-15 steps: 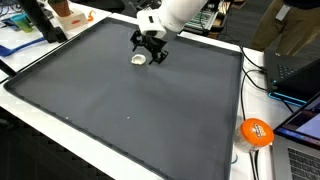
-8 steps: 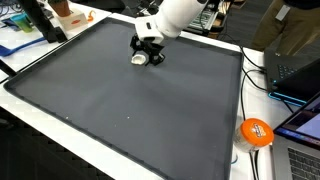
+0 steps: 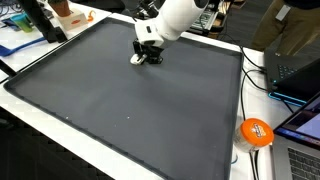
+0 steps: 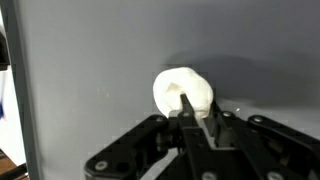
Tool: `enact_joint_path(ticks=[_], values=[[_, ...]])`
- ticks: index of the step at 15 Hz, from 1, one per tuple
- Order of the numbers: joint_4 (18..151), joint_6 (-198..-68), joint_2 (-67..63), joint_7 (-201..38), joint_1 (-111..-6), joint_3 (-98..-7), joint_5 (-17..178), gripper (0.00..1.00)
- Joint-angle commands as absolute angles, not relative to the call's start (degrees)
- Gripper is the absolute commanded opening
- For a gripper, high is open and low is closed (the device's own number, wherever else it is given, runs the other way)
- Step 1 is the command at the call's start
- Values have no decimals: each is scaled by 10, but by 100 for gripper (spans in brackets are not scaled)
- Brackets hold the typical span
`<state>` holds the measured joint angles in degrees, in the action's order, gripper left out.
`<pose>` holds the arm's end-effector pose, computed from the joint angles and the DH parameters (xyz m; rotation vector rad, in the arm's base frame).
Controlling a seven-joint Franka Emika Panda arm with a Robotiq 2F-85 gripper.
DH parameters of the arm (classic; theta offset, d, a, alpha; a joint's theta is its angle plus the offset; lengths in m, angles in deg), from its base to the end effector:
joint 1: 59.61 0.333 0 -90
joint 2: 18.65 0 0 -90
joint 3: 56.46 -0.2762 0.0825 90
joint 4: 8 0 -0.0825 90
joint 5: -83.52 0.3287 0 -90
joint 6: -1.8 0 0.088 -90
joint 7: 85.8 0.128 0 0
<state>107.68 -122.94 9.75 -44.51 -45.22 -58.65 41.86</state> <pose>0.5043 0.1125 0.1767 2.5505 0.1190 -0.0456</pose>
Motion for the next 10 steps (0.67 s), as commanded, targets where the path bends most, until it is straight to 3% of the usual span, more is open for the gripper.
enact_joint_path(ticks=[1, 5, 10], values=[[1093, -1256, 66, -476, -464, -607, 486, 0], [1099, -1304, 41, -516, -465, -613, 598, 2], [1090, -1338, 53, -486, -451, -576, 602, 1]])
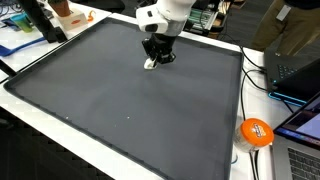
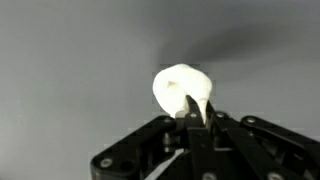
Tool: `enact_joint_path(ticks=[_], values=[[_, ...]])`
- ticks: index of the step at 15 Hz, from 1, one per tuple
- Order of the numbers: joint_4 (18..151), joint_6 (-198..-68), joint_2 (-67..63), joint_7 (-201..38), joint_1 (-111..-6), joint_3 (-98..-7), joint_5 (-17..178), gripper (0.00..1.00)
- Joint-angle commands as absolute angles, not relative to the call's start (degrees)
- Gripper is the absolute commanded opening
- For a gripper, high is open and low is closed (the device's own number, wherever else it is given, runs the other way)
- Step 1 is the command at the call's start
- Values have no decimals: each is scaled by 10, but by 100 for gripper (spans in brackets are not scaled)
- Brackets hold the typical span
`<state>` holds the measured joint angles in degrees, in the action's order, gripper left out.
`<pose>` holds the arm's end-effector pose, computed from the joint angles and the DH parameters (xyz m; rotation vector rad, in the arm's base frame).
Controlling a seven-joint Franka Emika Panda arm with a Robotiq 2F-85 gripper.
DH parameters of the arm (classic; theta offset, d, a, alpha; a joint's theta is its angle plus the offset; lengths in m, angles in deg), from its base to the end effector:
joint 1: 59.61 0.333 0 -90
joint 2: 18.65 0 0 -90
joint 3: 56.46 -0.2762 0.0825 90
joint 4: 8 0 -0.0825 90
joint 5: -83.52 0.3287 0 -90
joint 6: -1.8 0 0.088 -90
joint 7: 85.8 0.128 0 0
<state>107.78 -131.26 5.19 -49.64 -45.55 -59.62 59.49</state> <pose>0.5178 0.1462 0.2200 2.8541 -0.0408 0.0320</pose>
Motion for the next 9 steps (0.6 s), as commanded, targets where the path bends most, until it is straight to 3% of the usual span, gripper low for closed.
enact_joint_path(ticks=[1, 9], values=[[1089, -1341, 57, -473, -446, -565, 589, 1], [1074, -1335, 106, -576, -492, -585, 718, 1]])
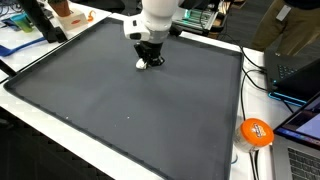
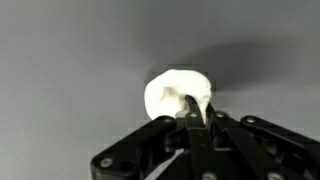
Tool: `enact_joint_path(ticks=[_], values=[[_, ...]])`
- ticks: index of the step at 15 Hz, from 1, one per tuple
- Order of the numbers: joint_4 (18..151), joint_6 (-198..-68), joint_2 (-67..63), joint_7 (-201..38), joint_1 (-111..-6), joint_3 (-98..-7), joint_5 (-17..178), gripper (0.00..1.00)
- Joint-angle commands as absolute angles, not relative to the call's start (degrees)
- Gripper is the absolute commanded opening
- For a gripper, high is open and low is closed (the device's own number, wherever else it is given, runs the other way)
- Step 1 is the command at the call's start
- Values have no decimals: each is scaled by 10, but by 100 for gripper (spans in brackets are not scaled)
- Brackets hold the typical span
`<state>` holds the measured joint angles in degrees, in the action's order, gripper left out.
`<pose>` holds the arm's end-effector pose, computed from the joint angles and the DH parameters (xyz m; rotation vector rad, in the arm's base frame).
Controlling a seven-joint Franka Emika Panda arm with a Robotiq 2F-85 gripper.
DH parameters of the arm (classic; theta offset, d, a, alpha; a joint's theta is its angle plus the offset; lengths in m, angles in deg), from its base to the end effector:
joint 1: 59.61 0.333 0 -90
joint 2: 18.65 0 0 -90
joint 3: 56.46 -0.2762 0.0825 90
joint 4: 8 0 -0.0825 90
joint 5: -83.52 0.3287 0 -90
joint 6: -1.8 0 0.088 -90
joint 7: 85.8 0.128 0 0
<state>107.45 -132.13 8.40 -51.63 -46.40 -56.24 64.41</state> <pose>0.5226 0.1101 0.1923 2.8716 -0.1710 -0.0668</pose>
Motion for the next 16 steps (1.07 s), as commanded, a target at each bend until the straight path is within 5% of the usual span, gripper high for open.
enact_joint_path(ticks=[1, 3, 4, 7, 14, 16], values=[[1073, -1336, 108, -595, -497, -587, 742, 1], [1073, -1335, 104, -612, -500, -582, 772, 1], [1074, -1334, 100, -611, -498, -577, 777, 31], [1084, -1336, 80, -595, -482, -564, 762, 44], [1101, -1330, 45, -606, -469, -575, 765, 99], [1100, -1330, 43, -611, -473, -580, 776, 100]])
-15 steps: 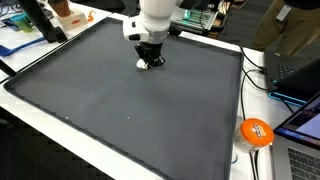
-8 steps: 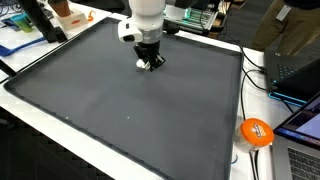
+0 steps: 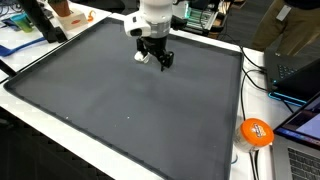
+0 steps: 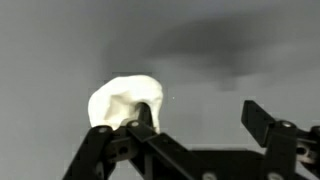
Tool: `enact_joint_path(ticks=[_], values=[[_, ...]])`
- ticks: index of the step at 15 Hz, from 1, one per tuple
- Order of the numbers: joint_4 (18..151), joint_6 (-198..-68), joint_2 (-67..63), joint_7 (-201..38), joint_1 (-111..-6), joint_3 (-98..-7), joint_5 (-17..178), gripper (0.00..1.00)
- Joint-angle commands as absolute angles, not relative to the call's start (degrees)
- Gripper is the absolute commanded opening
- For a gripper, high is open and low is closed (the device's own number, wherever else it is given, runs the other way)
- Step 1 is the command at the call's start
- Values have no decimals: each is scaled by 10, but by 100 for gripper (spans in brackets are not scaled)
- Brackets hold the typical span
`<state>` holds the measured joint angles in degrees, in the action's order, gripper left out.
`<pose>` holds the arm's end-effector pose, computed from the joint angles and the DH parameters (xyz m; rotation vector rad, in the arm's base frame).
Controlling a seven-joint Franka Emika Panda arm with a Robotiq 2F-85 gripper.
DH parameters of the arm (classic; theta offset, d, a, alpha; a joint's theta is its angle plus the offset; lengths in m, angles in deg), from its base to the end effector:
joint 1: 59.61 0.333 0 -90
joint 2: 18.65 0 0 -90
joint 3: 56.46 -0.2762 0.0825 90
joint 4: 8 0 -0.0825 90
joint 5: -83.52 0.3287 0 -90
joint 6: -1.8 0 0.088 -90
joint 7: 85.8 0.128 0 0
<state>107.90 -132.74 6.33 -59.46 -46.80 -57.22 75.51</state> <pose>0.5224 0.1219 0.2088 3.0134 -0.1813 -0.1109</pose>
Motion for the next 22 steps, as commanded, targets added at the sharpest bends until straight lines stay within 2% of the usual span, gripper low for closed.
enact_joint_path(ticks=[1, 7, 9, 17, 20, 22], values=[[1097, -1340, 50, -625, -478, -585, 783, 100], [1052, -1330, 134, -743, -522, -621, 882, 100], [1043, -1328, 147, -724, -510, -599, 861, 100], [1096, -1318, 50, -670, -453, -573, 771, 100], [1103, -1317, 32, -717, -471, -602, 782, 100], [1099, -1310, 34, -658, -446, -574, 725, 100]])
